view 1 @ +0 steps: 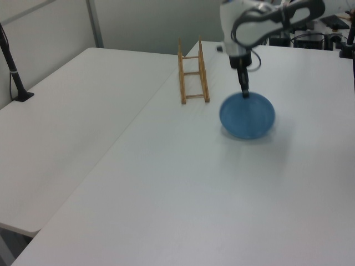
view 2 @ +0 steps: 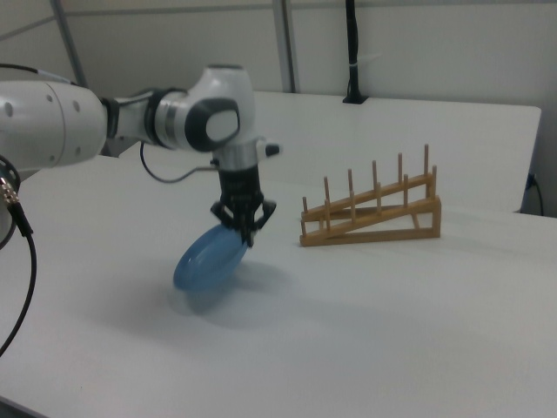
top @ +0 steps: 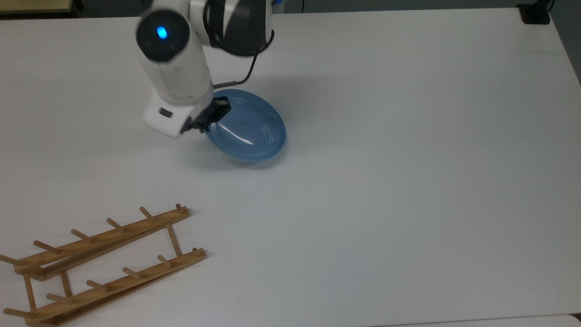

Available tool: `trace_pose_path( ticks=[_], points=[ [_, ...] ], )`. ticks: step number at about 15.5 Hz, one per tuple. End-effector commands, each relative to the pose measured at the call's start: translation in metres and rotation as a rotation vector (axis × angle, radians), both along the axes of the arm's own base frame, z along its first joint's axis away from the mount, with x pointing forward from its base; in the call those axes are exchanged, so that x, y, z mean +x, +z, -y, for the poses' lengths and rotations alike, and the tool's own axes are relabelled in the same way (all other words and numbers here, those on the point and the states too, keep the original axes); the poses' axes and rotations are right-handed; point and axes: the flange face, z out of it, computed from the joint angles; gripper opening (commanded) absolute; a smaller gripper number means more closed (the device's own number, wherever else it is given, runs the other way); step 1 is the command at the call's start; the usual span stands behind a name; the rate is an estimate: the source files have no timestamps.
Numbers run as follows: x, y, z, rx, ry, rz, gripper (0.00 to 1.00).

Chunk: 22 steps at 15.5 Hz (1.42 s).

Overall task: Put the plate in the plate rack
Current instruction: 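Lift the plate and carry it over the wooden rack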

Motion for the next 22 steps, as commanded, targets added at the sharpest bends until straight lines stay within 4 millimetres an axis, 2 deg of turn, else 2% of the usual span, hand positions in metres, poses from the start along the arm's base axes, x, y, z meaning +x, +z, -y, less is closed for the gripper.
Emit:
trace_pose_path(
  ticks=[1,2,6,10,14,22],
  points=[
    [0.020,0.076,0.005,-0.045,-0.074,0.188,0.00],
    [0.027,0.095,0.012,-0.074,-0.098,0.274,0.00],
    [0.045,0.126,0.021,-0.282,-0.180,0.526,0.00],
    [0.058,0.133,0.019,-0.505,-0.287,0.749,0.00],
    [0.063,0.121,0.006,-0.605,-0.315,0.817,0.00],
    [0.074,0.080,0.000,-0.643,-0.262,0.775,0.00]
  ],
)
